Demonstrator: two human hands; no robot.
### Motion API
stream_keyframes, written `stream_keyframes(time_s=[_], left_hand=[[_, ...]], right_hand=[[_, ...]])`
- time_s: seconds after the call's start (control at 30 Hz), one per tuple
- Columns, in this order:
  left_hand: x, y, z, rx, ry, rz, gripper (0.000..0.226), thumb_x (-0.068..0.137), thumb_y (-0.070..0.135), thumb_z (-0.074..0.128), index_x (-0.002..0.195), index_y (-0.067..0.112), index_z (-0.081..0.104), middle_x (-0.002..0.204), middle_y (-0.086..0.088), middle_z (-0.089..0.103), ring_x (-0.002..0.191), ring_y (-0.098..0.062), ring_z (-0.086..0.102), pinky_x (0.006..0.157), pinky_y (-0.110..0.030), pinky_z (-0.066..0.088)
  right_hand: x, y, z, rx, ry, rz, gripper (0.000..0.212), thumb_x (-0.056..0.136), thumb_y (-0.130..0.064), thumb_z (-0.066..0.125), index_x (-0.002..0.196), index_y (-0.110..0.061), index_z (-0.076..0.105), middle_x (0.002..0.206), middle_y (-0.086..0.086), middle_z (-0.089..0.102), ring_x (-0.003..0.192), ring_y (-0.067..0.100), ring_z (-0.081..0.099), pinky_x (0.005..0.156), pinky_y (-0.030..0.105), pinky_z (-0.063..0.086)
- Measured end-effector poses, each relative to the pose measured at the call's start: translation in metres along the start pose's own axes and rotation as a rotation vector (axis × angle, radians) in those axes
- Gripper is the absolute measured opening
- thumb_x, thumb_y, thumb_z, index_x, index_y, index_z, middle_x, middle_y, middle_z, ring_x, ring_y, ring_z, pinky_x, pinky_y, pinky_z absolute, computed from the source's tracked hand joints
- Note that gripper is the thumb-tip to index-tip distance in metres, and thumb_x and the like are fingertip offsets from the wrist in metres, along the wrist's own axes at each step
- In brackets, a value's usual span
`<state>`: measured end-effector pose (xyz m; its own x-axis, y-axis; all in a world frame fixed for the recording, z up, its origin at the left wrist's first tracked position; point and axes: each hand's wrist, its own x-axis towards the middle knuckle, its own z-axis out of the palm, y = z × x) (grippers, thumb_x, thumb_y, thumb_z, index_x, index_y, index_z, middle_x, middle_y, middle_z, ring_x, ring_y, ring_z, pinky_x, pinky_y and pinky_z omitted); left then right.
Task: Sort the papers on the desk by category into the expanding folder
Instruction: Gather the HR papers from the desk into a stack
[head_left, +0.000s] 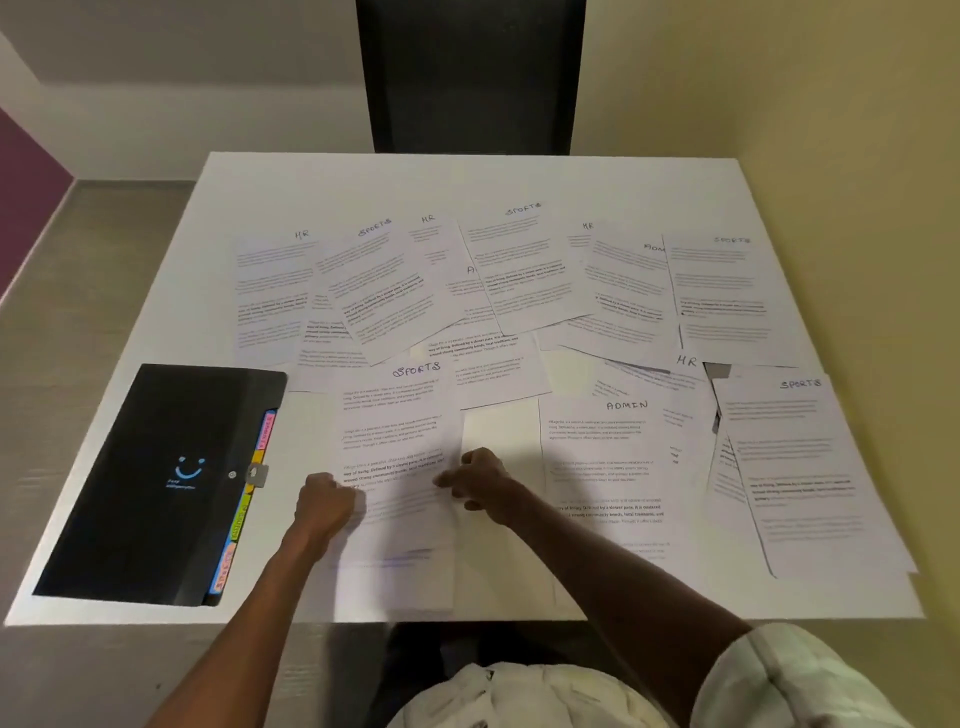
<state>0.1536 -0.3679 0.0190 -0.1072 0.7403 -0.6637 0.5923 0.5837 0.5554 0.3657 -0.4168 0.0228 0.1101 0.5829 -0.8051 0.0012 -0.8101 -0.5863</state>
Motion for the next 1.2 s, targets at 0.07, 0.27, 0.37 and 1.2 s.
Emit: stream_keyframes(time_s=[0.07, 0.27, 0.37, 1.2], left_hand=[[0.002, -0.001, 0.003, 0.012, 0.002, -0.009, 0.014, 0.077, 0.002, 0.065, 0.077, 0.008, 0.052, 0.07, -0.011, 0.053, 0.066, -0.02, 0.049, 0.057, -0.026, 0.037], [0.005, -0.005, 0.006, -0.01, 0.014, -0.05, 0.032, 0.089, 0.002, 0.058, 0.12, 0.0, 0.053, 0.087, -0.016, 0.064, 0.063, -0.018, 0.052, 0.044, -0.021, 0.042], [0.004, -0.006, 0.003, -0.017, 0.009, -0.052, 0.05, 0.083, 0.005, 0.057, 0.132, -0.002, 0.049, 0.093, -0.016, 0.067, 0.076, -0.025, 0.063, 0.063, -0.027, 0.049], [-0.004, 0.019, -0.039, -0.761, -0.449, 0.012, 0.042, 0.091, 0.004, 0.065, 0.132, 0.002, 0.057, 0.128, -0.015, 0.066, 0.117, -0.032, 0.064, 0.096, -0.047, 0.052]], right_hand=[[0.006, 0.004, 0.0, 0.014, -0.006, 0.005, 0.048, 0.069, -0.023, 0.082, 0.106, -0.002, 0.06, 0.102, 0.009, 0.067, 0.084, 0.022, 0.066, 0.059, 0.031, 0.053], [0.013, 0.011, -0.005, -0.001, 0.103, -0.048, 0.036, 0.069, -0.022, 0.079, 0.1, -0.005, 0.07, 0.1, 0.012, 0.072, 0.086, 0.029, 0.07, 0.075, 0.039, 0.061], [0.013, 0.006, -0.012, 0.011, 0.096, -0.063, 0.026, 0.068, -0.016, 0.078, 0.09, -0.003, 0.072, 0.094, 0.015, 0.073, 0.084, 0.033, 0.071, 0.077, 0.044, 0.061], [-0.005, -0.047, -0.047, 0.371, -0.299, -0.133, 0.028, 0.094, -0.01, 0.057, 0.12, -0.005, 0.064, 0.119, 0.011, 0.069, 0.111, 0.029, 0.066, 0.103, 0.045, 0.047]])
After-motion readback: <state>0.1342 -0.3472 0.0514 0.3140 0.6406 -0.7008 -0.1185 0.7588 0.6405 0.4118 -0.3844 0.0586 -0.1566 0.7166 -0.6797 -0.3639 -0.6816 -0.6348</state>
